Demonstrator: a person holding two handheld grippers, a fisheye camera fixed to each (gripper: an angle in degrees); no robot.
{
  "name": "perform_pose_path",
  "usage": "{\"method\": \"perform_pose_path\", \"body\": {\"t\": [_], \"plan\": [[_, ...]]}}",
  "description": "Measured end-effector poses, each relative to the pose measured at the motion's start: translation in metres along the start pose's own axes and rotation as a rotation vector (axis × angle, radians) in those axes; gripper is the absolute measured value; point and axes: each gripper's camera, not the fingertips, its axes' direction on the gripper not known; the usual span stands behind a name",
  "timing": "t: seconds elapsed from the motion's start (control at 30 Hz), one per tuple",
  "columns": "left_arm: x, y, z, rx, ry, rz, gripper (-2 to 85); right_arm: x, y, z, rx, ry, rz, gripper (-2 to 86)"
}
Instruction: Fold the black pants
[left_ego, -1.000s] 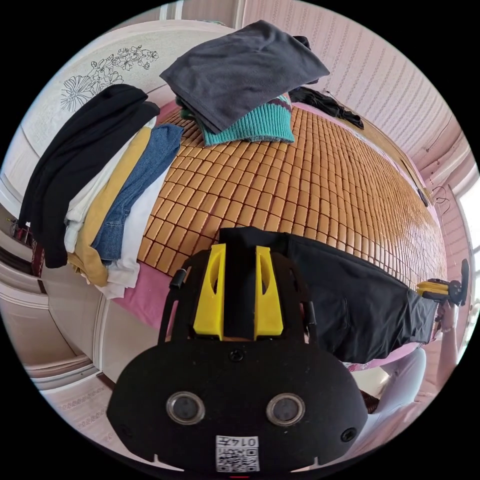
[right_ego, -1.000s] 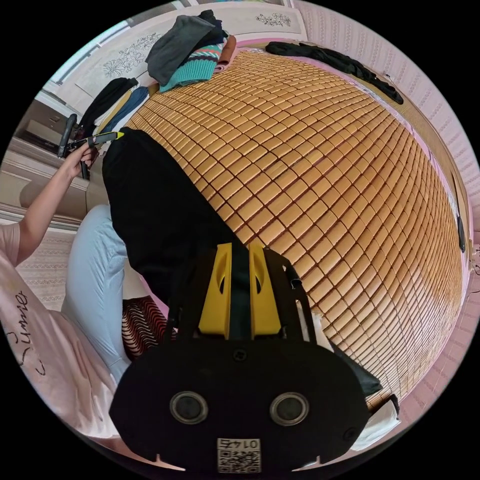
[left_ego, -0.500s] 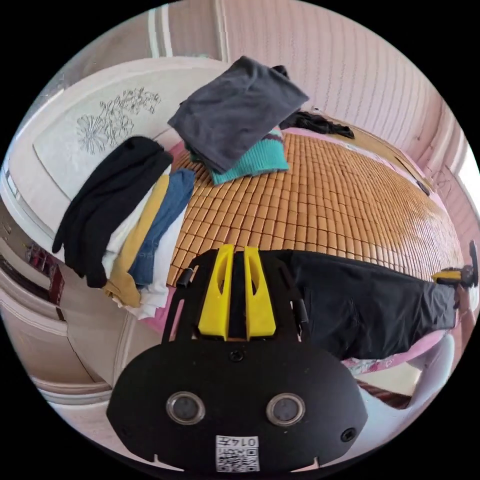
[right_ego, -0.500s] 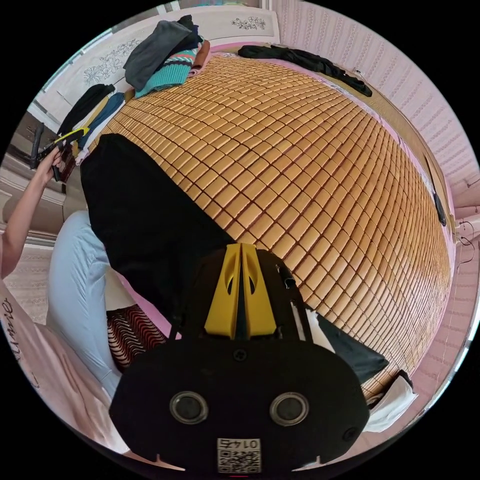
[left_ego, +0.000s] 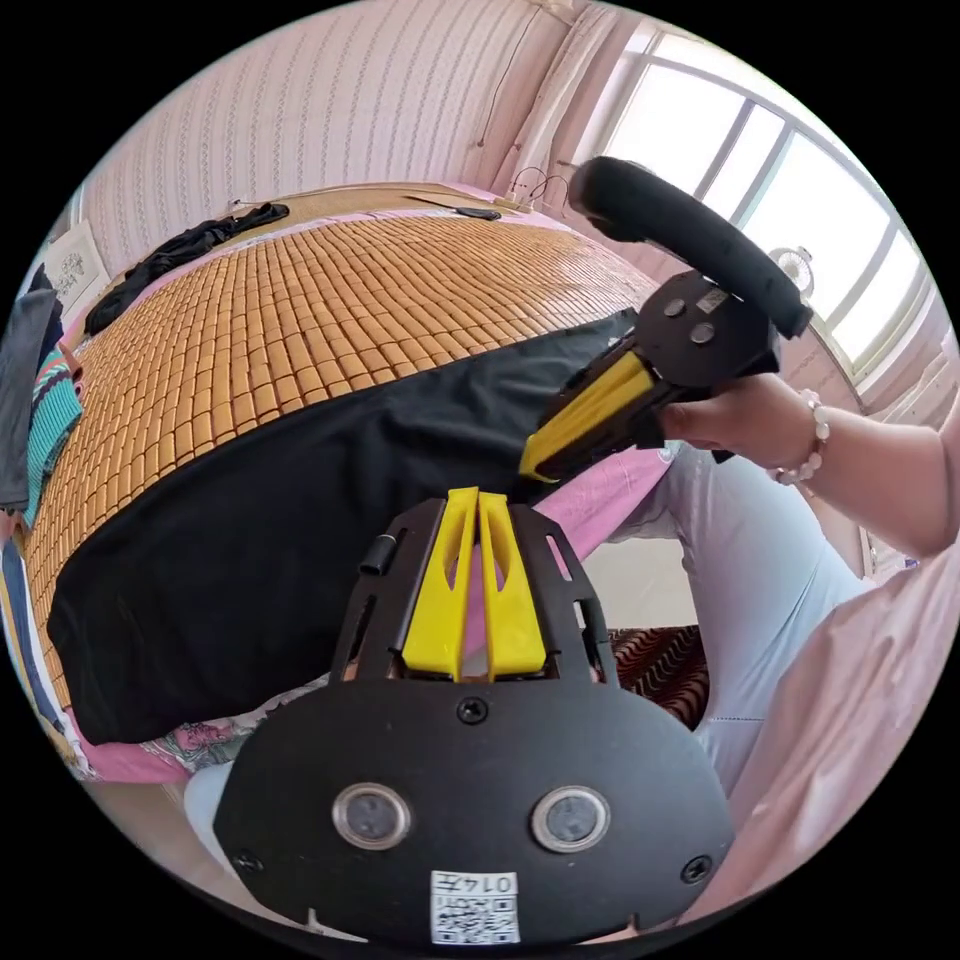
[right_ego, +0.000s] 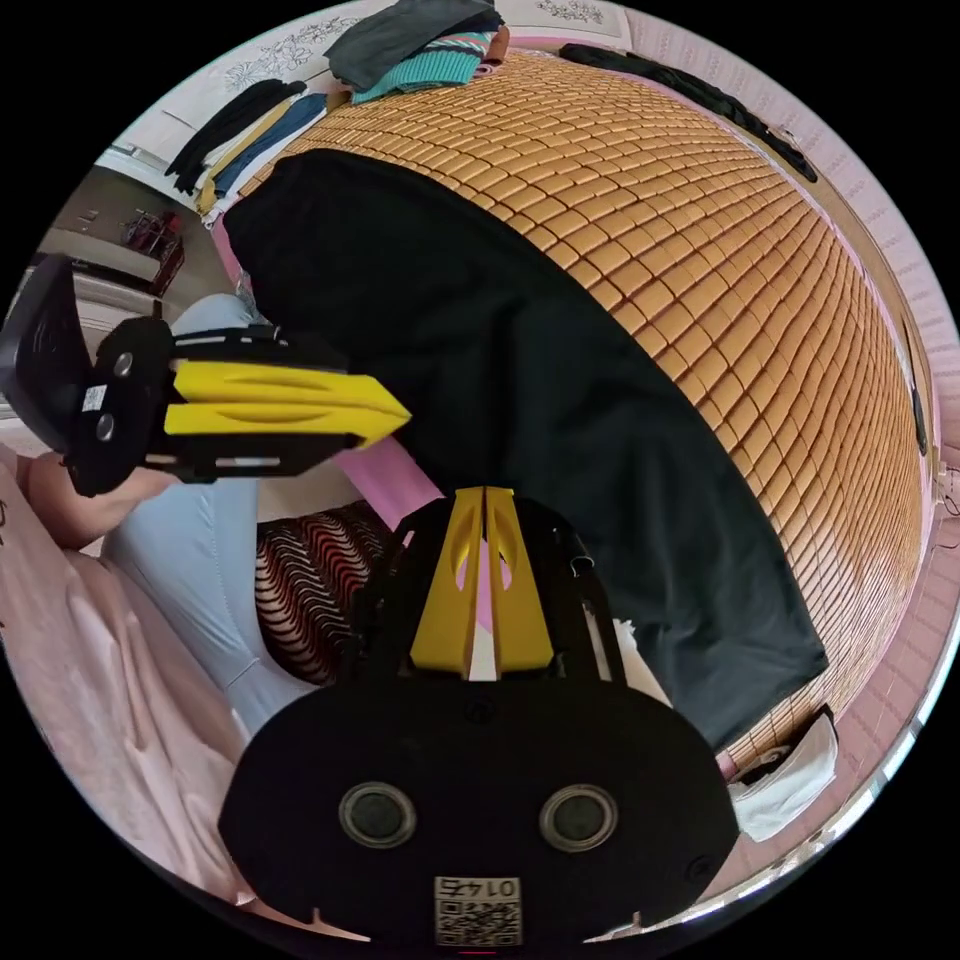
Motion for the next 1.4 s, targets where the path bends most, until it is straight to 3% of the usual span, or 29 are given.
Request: {"method": "perform_pose_path", "body": {"t": [0.07,0.23,0.43,0.6,0.63,0.77,1.0,1.2,1.4], "plan": [[0.000,0.007,0.020,-0.078,-0.026,0.024,-1.0,0.012,0.021,-0.001,0.082,-0.039,0.058,-0.4],[-0.003,0.017,0.033,-0.039,0.004,-0.026,-1.0,0.035,0.044,-0.012,0.168,-0.093,0.146,-0.4],[0.021,0.014,0.061,0.001,-0.022,0.050,-1.0,0.043,0.004,-0.024,0.251,-0.097,0.057,-0.4],[0.027,0.033,0.096,0.049,-0.031,0.074,-1.0,0.050,-0.050,0.010,0.117,0.037,0.045,-0.4],[0.025,0.035,0.101,0.056,-0.011,0.062,-1.0,0.054,-0.046,0.006,0.206,0.057,0.039,-0.4],[0.022,0.037,0.115,0.061,0.021,0.038,-1.0,0.069,-0.053,0.006,0.043,0.018,-0.013,-0.4],[0.031,0.047,0.149,0.083,-0.020,0.060,-1.0,0.101,-0.031,0.017,0.095,-0.045,0.035,-0.5],[0.034,0.047,0.153,0.136,0.040,0.069,-0.7,0.136,0.082,-0.003,0.378,-0.095,0.127,-0.3],[0.053,0.006,0.158,0.187,0.056,0.141,4.7,0.212,0.295,0.002,0.444,0.015,0.602,1.2]]}}
